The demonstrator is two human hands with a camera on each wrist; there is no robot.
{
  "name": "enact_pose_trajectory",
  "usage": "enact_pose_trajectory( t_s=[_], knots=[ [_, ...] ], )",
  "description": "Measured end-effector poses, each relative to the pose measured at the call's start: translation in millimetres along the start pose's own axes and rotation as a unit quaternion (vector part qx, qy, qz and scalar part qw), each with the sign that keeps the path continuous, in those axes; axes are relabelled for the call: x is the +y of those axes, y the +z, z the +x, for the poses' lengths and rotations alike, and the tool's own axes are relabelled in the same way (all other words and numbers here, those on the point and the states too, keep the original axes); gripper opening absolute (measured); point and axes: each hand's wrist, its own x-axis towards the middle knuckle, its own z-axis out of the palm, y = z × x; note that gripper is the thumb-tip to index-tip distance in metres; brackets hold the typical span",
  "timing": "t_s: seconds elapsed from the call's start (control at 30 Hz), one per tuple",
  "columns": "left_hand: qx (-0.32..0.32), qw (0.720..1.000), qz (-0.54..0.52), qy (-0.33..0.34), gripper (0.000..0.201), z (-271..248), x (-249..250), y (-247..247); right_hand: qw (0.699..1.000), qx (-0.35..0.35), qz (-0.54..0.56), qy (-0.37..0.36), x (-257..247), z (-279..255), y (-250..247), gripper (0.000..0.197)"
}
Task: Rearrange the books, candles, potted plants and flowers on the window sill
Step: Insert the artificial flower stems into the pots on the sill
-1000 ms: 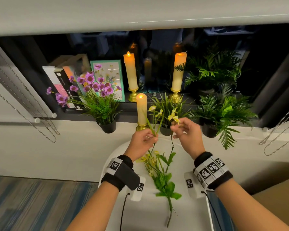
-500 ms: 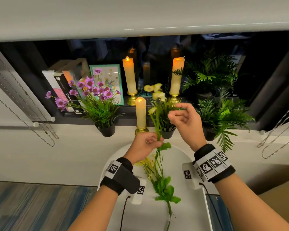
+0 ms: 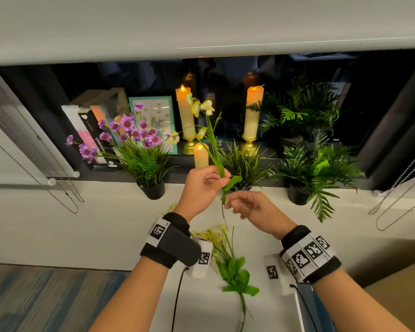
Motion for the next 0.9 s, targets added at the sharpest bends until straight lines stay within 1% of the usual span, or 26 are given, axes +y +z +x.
enact_pose_trajectory(
  t_s=[0.03,0.1,0.17,0.23,0.3,0.37,0.4,0.53,0.63,0.7,0.77,0.8,0.83,0.9],
  knots=[
    [0.000,1.000,0.002,-0.003,0.014,0,-2,2,1.000,0.016,0.001,-0.008,-2,2,1,0.014],
    [0.000,1.000,-0.001,-0.003,0.014,0,-2,8,0.998,0.045,-0.032,-0.020,-3,7,1,0.017],
    [-0.005,1.000,0.004,0.013,0.023,1,0,14,0.993,0.078,-0.088,-0.033,-2,11,2,0.020],
    [-0.014,1.000,0.009,0.024,0.030,3,3,18,0.981,0.132,-0.131,-0.048,-1,13,0,0.021],
    [-0.019,0.999,0.022,0.027,0.023,6,5,20,0.974,0.171,-0.134,-0.070,-4,14,-3,0.018],
    [-0.016,0.999,0.031,0.032,0.008,11,7,22,0.970,0.185,-0.129,-0.085,-10,15,-6,0.015],
    [-0.010,0.999,0.035,0.038,0.007,14,9,22,0.970,0.186,-0.129,-0.083,-13,17,-9,0.013],
    [0.031,0.997,0.036,0.066,0.032,23,10,21,0.970,0.204,-0.119,-0.064,-32,28,-33,0.017],
    [0.053,0.993,0.084,0.068,0.035,27,-5,18,0.960,0.243,-0.114,-0.080,-54,34,-52,0.019],
    [0.032,0.987,0.146,0.063,0.040,28,-18,18,0.953,0.264,-0.115,-0.091,-69,39,-61,0.027],
    [-0.024,0.975,0.216,0.045,0.048,29,-29,20,0.951,0.271,-0.110,-0.097,-79,45,-68,0.030],
    [-0.052,0.966,0.251,0.031,0.048,28,-34,21,0.951,0.273,-0.104,-0.100,-82,48,-71,0.027],
    [-0.072,0.959,0.273,0.016,0.046,27,-39,21,0.950,0.276,-0.103,-0.100,-83,51,-73,0.024],
    [-0.082,0.958,0.273,-0.007,0.037,24,-47,20,0.948,0.278,-0.125,-0.088,-83,55,-75,0.029]
  ],
)
